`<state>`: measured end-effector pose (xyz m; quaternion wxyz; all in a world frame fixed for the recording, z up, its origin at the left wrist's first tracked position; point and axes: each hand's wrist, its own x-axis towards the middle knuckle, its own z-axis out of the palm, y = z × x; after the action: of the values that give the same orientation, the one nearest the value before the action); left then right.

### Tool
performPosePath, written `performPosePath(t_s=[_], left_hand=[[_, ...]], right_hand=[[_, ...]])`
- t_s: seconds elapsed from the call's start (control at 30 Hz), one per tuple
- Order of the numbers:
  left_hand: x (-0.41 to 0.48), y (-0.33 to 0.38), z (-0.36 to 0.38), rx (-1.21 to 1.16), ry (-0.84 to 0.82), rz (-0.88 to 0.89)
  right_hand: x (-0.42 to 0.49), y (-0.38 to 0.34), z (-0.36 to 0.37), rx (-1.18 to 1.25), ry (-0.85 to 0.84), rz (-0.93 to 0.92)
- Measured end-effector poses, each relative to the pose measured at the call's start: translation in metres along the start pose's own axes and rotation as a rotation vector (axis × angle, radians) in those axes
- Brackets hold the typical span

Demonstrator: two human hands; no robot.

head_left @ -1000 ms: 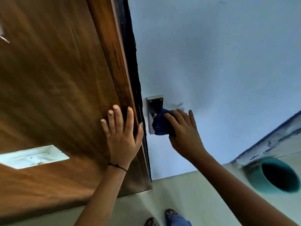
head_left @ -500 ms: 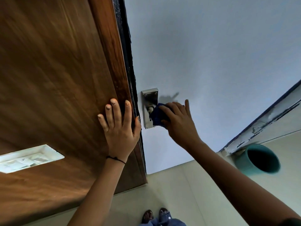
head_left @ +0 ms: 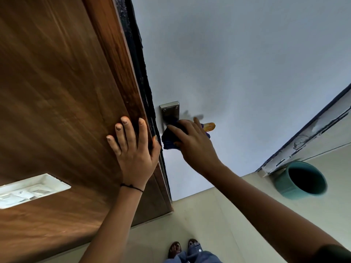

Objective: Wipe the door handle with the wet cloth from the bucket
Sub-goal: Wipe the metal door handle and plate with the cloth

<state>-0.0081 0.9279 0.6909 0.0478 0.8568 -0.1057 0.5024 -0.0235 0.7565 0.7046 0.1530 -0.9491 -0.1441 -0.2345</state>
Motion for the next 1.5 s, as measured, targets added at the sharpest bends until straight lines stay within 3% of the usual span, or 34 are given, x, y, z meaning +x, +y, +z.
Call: performPosePath(t_s=[0.2,0.43,0.57,0.73,0.87,1.0,1.07,1.23,1.5], left_hand=[[0.0,0.0,0.0,-0.005,0.0,0.005],[-0.002,-0.009,-0.002,0.02,-0.015,0.052],[-0.002,-0.01,-0.003,0.012,-0.027,0.054],[-0.001,-0.012,-0.004,0.008,-0.037,0.07],[-0.003,-0.013,-0.004,0.006,-0.048,0.081],[-0.002,-0.012,-0.004,0.002,-0.043,0.072],[-0.002,-0.012,-0.004,0.0,-0.046,0.072],[-0.003,-0.011,-0.004,-0.022,-0.044,0.068],[-0.002,-0.01,-0.004,-0.02,-0.037,0.064]], right_hand=[[0.0,0.028,-0.005,-0.118,-0.008,-0.04],[0.004,0.068,-0.02,-0.076,-0.125,0.085],[0.004,0.079,-0.027,0.127,-0.182,0.227],[-0.004,0.091,-0.019,0.428,-0.11,0.412],[-0.02,0.087,-0.017,0.9,-0.072,0.631],[-0.028,0.055,0.002,1.436,0.078,0.841],[-0.026,0.039,0.008,1.588,0.149,0.948],[-0.019,0.017,0.017,1.77,0.291,1.112],[-0.013,0.002,0.017,1.826,0.344,1.176]])
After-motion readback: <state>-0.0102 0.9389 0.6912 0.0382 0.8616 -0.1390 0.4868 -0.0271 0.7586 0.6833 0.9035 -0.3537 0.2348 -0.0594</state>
